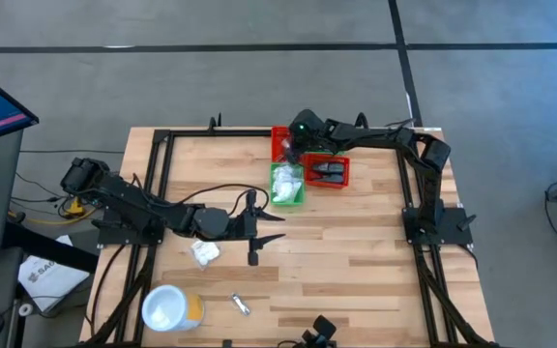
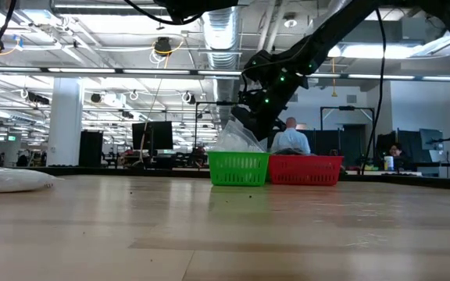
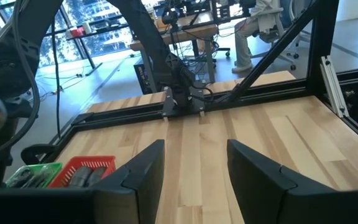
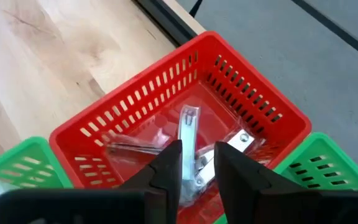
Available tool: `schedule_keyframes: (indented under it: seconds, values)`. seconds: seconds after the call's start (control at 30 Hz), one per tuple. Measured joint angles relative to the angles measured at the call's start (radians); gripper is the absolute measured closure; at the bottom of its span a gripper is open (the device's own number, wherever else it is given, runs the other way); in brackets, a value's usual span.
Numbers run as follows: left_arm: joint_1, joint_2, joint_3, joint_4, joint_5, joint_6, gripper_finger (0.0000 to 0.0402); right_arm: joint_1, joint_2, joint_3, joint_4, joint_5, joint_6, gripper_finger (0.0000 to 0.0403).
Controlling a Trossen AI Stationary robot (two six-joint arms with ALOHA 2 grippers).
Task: Pick & Place Travel size toiletries
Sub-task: Put the nail cutter into the left red bin, then put the white cotton pack into the left green bin
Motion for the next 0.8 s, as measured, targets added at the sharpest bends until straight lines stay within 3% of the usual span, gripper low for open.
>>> schedule_keyframes:
  seconds: [0.27,0.57,0.8]
  values:
    - [-0.001,0.000,0.000,-0.039,-0.001,-0.004,0.0238,0.012,0.000,0.000,0.018,0.000,-0.002,0.0318]
    - [-0.002,-0.008,0.000,-0.386,-0.030,-0.204,0.0238,0.022,0.000,0.000,0.017,0.000,-0.009,0.0316]
    - [0.003,-0.132,0.000,-0.716,-0.118,-0.484,0.0238,0.025,0.000,0.000,0.005,0.001,-0.011,0.0316]
